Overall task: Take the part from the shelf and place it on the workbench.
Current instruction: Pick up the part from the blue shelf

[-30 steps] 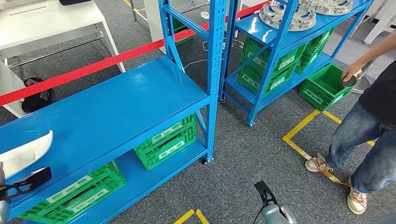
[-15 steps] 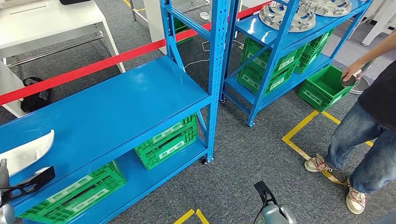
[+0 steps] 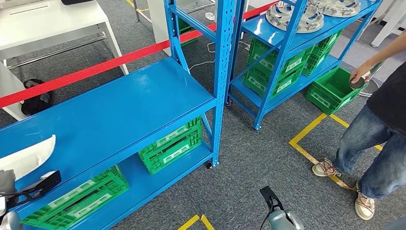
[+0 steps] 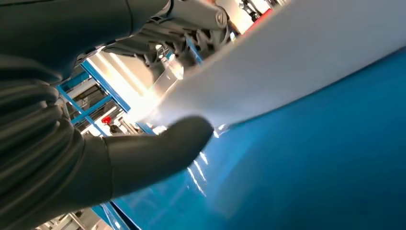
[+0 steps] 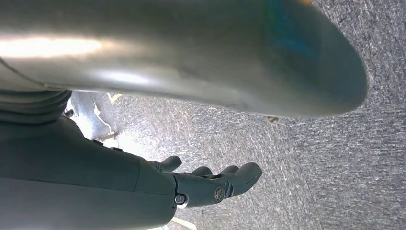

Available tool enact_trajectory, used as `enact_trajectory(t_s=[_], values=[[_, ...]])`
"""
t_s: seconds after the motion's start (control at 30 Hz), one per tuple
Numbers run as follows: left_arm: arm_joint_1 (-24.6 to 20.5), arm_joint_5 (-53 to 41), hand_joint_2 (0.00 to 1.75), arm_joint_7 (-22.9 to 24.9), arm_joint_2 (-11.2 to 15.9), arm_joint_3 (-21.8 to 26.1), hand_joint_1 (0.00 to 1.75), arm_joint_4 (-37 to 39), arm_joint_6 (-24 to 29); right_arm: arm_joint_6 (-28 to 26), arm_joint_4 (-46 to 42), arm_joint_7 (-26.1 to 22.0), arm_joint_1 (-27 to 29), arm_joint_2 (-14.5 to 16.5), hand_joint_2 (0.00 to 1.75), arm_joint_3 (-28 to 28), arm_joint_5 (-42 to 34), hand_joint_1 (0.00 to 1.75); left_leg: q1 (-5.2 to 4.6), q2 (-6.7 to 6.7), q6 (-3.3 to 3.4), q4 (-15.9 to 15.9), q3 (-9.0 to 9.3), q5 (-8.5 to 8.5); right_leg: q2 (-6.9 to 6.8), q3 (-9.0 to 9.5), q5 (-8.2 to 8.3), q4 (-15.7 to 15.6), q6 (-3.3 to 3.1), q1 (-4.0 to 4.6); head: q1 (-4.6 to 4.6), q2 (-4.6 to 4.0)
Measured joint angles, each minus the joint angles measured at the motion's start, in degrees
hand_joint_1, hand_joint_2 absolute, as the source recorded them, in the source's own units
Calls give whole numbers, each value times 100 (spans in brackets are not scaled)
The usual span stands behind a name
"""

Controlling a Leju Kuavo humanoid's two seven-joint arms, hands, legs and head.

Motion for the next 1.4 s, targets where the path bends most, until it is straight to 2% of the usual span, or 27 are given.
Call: enact_trajectory(t_s=[0.93,1.07,1.27,1.4], values=[[7,36,175,7,-12,0,171,-37,54,1,0,9,0,0,0,0,19,0,-2,1,2,0,5,1,0,6,2,0,2,-2,-1,0],[8,93,175,-45,-14,2,2,-50,114,2,0,3,0,0,0,-2,26,0,-3,0,3,0,4,2,0,6,2,0,2,-4,0,0],[13,321,175,-208,-55,49,2,-137,550,7,0,3,1,0,0,-28,49,0,-6,-1,5,1,3,3,-1,5,3,0,4,-6,-1,0],[14,415,175,-284,-107,95,2,-173,657,7,0,4,0,0,0,-49,76,0,-7,-1,6,1,3,2,-1,5,3,0,4,-8,0,0]])
